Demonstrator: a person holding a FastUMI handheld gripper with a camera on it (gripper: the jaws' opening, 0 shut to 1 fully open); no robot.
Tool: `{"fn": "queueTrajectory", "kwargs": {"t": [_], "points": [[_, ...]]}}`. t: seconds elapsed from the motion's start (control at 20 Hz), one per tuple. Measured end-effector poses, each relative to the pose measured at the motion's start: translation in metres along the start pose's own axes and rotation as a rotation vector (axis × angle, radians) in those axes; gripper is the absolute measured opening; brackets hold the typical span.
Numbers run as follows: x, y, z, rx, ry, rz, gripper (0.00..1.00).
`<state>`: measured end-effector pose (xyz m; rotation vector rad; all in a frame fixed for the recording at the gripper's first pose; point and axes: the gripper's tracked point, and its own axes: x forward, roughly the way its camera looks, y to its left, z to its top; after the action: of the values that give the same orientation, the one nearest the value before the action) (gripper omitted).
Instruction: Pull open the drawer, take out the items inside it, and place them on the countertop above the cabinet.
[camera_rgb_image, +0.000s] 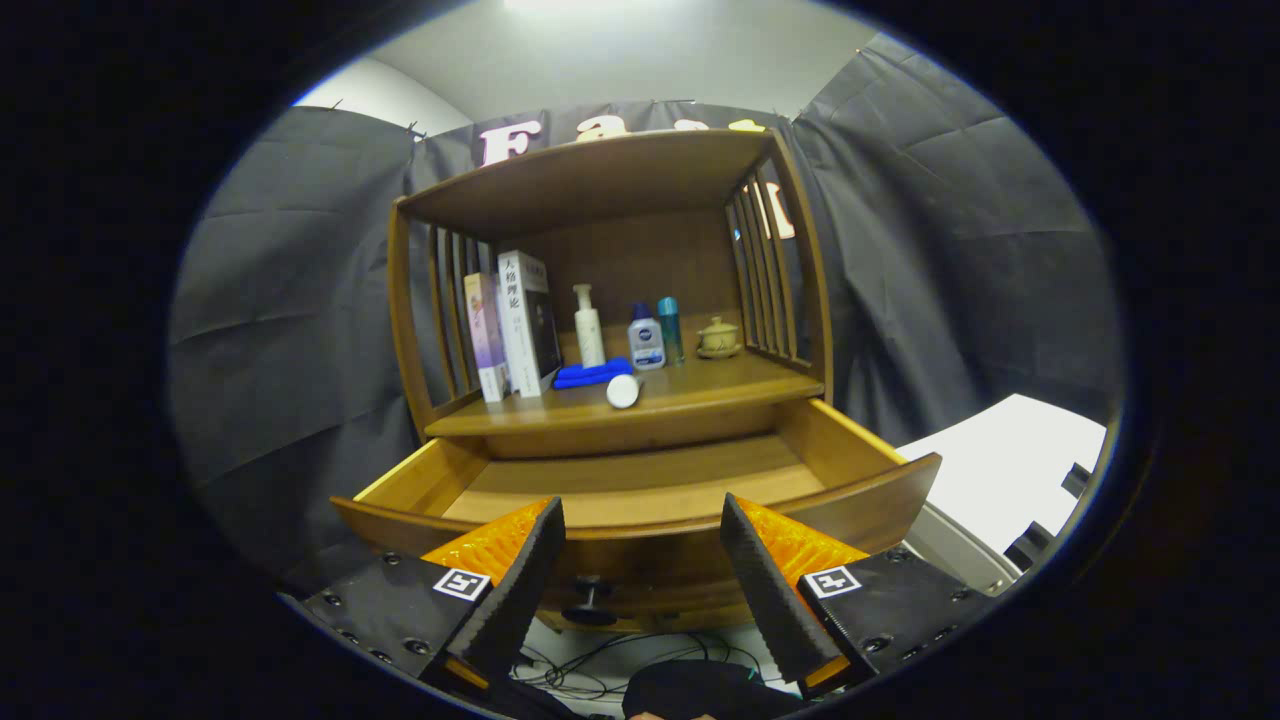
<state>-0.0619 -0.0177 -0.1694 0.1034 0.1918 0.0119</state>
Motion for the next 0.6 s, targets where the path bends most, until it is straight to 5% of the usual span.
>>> {"fn": "queueTrajectory", "kwargs": {"t": [0.6], "points": [[0.031,0.014,-0.041,-0.128,0.069,-0.005,0.98]]}}
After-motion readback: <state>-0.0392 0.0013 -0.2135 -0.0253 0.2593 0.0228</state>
